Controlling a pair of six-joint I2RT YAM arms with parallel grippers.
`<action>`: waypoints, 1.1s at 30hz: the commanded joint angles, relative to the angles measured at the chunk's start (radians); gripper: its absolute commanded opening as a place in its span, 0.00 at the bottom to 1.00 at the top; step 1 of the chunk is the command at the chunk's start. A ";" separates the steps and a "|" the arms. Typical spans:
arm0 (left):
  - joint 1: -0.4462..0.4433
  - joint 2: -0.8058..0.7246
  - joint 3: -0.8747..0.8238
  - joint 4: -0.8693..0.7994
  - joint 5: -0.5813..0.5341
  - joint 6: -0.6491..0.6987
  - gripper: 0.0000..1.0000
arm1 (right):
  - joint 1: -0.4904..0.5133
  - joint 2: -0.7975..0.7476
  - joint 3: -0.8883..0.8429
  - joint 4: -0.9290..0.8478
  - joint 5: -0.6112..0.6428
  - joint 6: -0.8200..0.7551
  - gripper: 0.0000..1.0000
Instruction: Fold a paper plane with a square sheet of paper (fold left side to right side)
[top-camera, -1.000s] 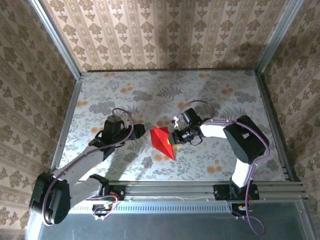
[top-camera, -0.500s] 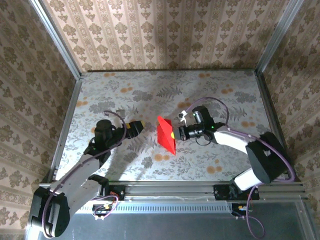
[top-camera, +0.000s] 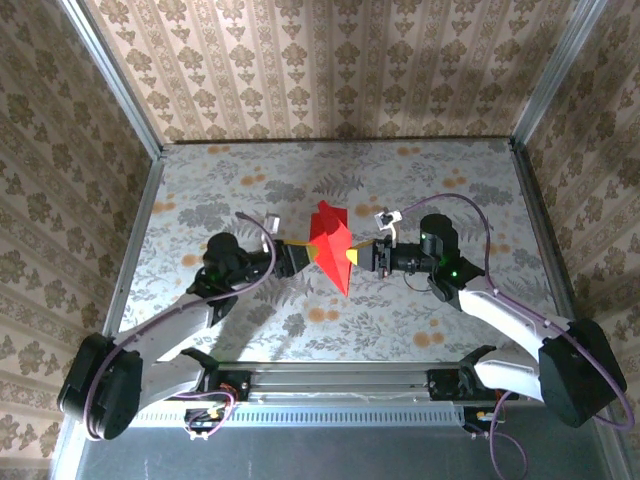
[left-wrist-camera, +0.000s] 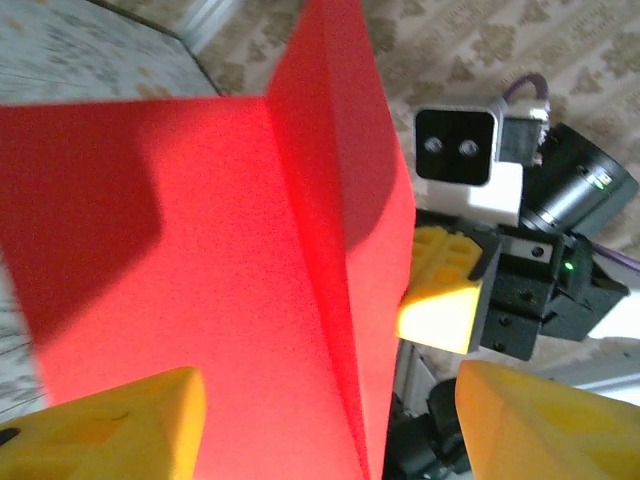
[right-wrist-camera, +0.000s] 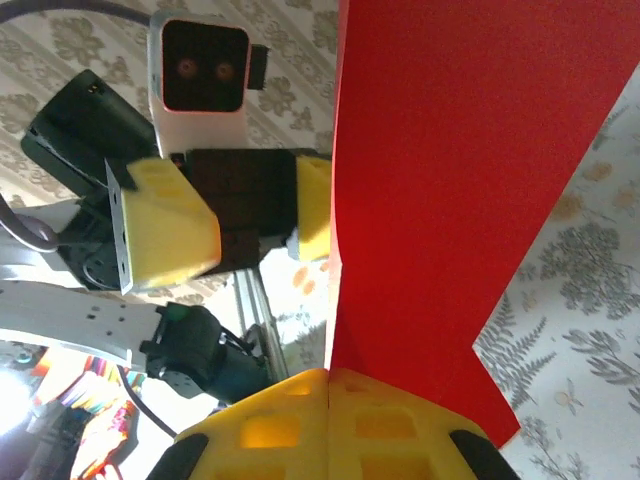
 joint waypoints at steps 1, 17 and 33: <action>-0.038 0.041 0.058 0.059 0.043 0.043 0.65 | 0.016 -0.007 -0.001 0.053 -0.039 0.045 0.00; -0.081 0.133 0.117 0.044 0.034 0.083 0.34 | 0.049 0.039 0.002 0.050 -0.023 0.053 0.00; -0.081 0.090 0.119 0.041 -0.005 0.088 0.04 | 0.009 -0.062 -0.031 0.007 0.032 0.061 0.35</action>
